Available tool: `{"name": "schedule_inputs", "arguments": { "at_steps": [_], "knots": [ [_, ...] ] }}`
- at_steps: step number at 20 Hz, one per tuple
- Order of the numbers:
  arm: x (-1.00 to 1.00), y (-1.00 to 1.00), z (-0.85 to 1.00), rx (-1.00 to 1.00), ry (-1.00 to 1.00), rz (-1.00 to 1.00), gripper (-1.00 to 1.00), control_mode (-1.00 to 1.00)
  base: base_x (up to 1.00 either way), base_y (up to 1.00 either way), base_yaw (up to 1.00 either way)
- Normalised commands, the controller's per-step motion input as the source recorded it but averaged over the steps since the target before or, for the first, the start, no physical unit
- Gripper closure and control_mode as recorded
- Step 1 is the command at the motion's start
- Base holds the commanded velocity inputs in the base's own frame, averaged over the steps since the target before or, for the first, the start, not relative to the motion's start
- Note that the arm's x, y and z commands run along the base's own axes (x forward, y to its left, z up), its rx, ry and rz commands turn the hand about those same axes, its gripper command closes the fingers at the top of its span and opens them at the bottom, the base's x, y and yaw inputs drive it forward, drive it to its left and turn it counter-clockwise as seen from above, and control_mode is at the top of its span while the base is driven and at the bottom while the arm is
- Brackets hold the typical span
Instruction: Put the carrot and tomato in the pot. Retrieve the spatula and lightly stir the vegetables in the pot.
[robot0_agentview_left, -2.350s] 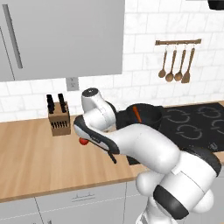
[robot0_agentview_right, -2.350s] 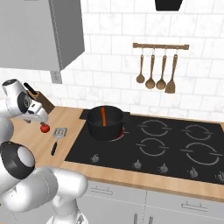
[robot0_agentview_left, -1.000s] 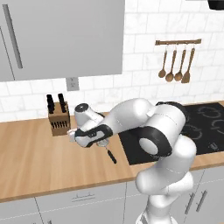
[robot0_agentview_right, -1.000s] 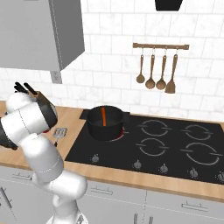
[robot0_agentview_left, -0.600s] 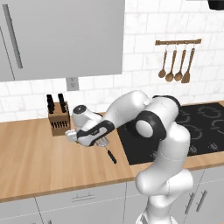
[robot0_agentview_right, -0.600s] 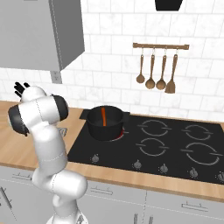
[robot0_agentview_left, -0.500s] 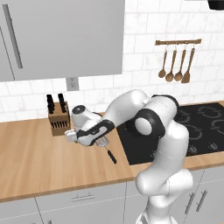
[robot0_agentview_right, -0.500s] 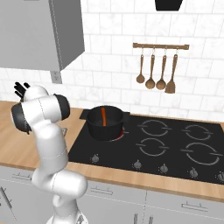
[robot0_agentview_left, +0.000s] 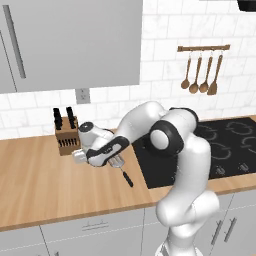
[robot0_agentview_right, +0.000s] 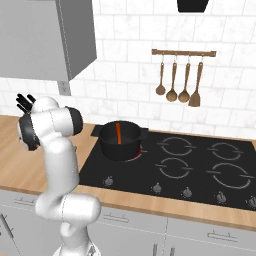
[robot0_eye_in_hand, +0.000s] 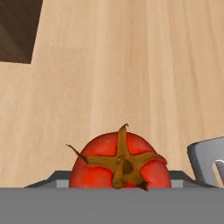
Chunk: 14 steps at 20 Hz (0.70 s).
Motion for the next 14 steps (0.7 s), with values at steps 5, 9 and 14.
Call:
{"name": "schedule_inputs", "arguments": {
  "at_steps": [5,9,14],
  "knots": [
    [-0.33,-0.32,0.18,0.00,-0.16,0.00,1.00,-1.00,0.00,0.00,0.00],
    [-0.81,-0.83,0.98,0.05,-0.27,0.00,1.00,-1.00,0.00,0.00,0.00],
    [-0.69,-1.00,1.00,0.18,-0.14,0.00,1.00,-1.00,0.00,0.00,0.00]
  ]
}}
